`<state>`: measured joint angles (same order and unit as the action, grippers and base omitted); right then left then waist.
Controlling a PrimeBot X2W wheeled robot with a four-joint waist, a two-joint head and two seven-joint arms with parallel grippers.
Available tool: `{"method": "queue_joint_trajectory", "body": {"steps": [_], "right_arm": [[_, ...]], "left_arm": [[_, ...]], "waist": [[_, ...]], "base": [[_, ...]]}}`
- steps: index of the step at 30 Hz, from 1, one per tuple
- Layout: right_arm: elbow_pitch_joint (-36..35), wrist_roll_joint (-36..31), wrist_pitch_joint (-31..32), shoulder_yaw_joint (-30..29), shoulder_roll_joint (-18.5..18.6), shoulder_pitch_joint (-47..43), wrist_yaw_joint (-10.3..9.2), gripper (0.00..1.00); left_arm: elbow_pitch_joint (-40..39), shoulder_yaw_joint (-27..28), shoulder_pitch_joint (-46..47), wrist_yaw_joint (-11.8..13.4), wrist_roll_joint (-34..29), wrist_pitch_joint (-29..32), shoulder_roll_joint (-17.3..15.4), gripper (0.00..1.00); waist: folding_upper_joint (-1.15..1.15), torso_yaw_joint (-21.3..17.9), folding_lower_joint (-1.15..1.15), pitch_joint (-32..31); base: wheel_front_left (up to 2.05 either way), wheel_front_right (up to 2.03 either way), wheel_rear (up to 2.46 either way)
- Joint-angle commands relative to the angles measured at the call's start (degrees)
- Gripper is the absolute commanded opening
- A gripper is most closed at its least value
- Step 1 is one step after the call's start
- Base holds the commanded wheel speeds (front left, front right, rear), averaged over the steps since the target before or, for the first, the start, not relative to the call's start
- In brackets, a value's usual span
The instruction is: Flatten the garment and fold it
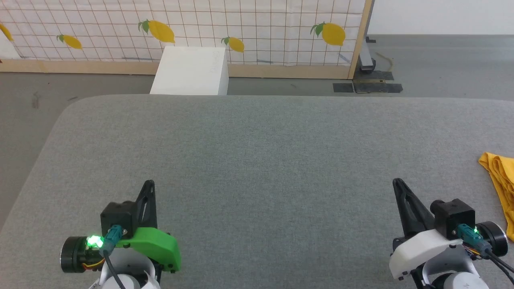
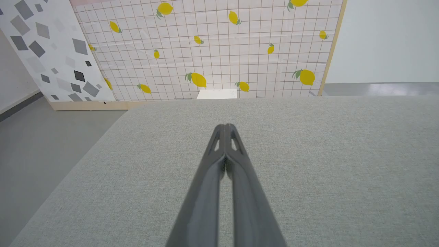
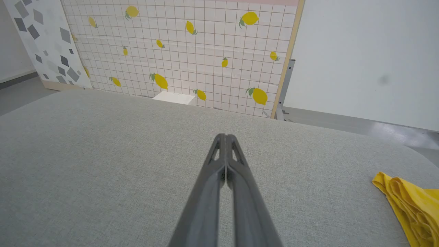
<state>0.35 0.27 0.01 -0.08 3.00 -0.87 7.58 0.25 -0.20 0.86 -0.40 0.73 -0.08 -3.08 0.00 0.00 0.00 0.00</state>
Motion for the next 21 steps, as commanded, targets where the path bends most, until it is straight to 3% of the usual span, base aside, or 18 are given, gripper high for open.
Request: {"method": "queue_joint_trajectory", "body": {"steps": [1,21], "right_arm": [[-0.3,-0.3,0.0,0.1,-0.1,0.9,-0.09,0.00],[-0.3,-0.3,0.0,0.1,-0.1,0.9,-0.09,0.00]], "left_arm": [[-0.2,0.2,-0.9,0.4,-0.7,0.1,0.2,0.00],[-0.2,0.2,-0.9,0.4,-0.7,0.1,0.2,0.00]], "waist": [[0.00,0.0,0.00,0.0],[0.00,0.0,0.00,0.0]], "base": [[0.00,0.00,0.00],[0.00,0.00,0.00]]}}
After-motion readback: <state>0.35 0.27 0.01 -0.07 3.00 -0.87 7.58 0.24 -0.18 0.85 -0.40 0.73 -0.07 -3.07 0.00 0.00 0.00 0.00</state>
